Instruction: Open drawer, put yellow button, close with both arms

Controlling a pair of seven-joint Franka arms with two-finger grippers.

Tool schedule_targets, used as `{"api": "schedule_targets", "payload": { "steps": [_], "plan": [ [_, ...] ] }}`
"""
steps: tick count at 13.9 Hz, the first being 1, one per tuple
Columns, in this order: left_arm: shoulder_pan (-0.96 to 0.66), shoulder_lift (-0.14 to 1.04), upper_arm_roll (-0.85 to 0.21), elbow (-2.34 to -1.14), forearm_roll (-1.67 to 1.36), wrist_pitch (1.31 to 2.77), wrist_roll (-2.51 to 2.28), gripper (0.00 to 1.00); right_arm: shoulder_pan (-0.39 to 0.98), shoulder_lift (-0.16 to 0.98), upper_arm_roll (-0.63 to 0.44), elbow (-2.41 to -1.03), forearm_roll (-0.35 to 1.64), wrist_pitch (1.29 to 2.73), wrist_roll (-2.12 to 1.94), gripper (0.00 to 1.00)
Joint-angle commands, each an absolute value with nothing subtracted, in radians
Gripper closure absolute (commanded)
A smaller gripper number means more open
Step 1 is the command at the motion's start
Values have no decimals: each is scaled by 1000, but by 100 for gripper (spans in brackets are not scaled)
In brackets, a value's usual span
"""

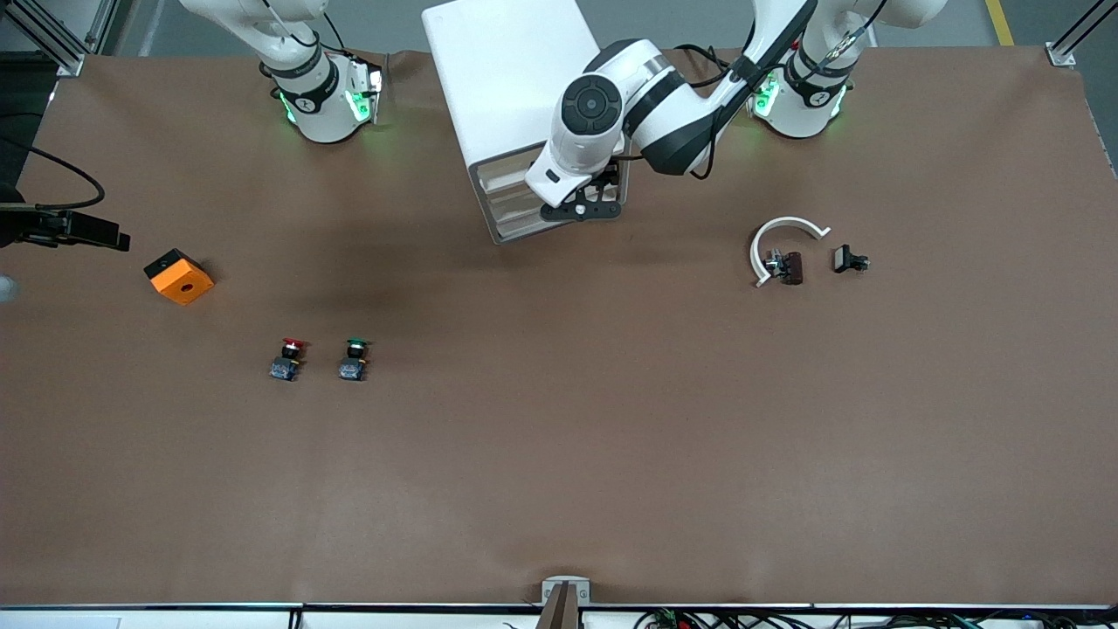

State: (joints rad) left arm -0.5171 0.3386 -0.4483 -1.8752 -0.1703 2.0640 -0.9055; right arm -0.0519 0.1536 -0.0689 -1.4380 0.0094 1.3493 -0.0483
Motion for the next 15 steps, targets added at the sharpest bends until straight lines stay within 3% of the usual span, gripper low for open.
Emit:
{"api": "schedule_targets", "payload": {
  "steps": [1,6,15],
  "plan": [
    [-509,342,-471,-1862,-167,2052,-922,0,-57,140,-51,-1430,-5,1345,-60,0],
    [-495,347,-466,-1851,-167,2052,-927,0,-32,51,-46,-1511,-1,1422,-61,0],
    [-534,388,-474,-1839,-265,2049,-991,0,-25,26,-46,-1508,-28,1422,-71,0]
  ]
}}
